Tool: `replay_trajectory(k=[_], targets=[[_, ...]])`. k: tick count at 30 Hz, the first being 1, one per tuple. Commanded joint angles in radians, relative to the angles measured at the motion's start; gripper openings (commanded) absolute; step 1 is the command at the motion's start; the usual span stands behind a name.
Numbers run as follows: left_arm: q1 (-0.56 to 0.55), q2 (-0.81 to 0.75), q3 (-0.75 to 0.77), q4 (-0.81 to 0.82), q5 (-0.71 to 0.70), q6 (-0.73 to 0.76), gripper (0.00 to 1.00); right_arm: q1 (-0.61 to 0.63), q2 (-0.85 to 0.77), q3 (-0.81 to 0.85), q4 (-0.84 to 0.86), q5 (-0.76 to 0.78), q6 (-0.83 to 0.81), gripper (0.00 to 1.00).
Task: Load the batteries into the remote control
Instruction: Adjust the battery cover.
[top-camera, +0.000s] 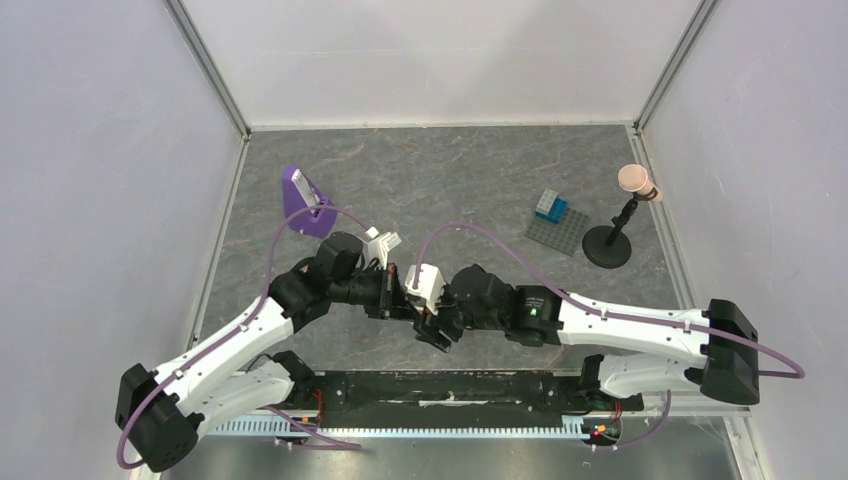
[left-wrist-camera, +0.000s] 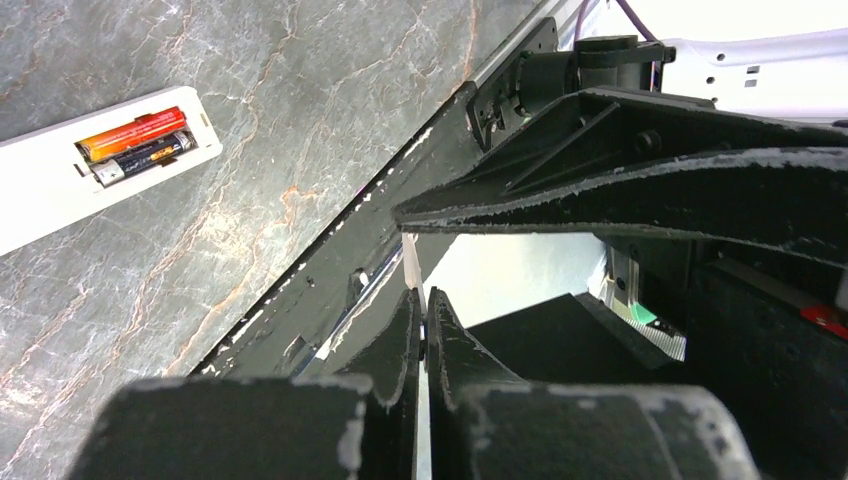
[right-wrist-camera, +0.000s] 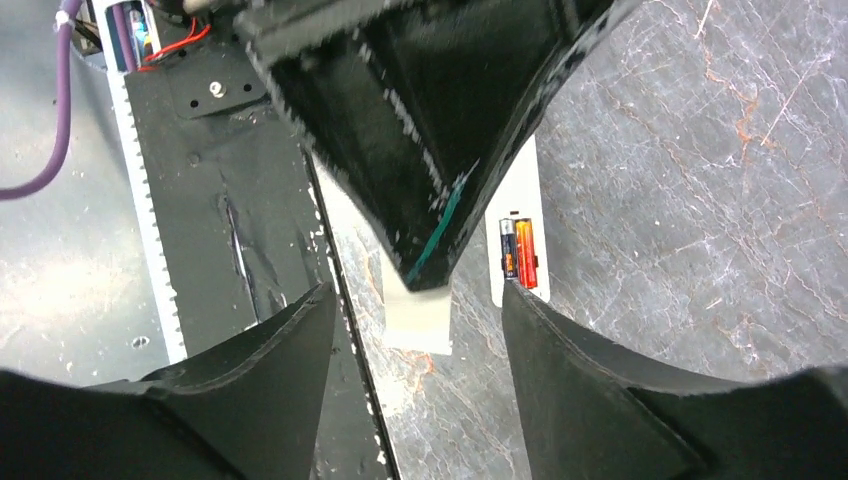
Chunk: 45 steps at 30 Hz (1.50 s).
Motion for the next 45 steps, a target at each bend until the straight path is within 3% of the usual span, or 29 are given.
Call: replay_trajectory(k=[1,11,27,38,45], targets=[[-0.002,-0.039,0.038,-0.007,-0.015,0.021,0.02,-0.003,-0.076,-0.046,0.042,-0.047,-0.076,0.66],[-0.002,-0.047,0.049,-0.008,0.000,0.026,0.02,-0.003,-0.118,-0.165,0.155,-0.066,-0.145,0.67],[-0.002,-0.061,0.051,0.004,0.037,0.032,0.02,-0.004,-0.089,-0.195,0.271,-0.020,-0.140,0.63],[-0.002,-0.098,0.040,0.020,0.070,0.026,0.02,-0.009,-0.085,-0.209,0.271,-0.027,-0.159,0.49],[-0.002,-0.099,0.034,0.020,0.070,0.020,0.02,-0.011,-0.104,-0.201,0.281,-0.010,-0.160,0.33]])
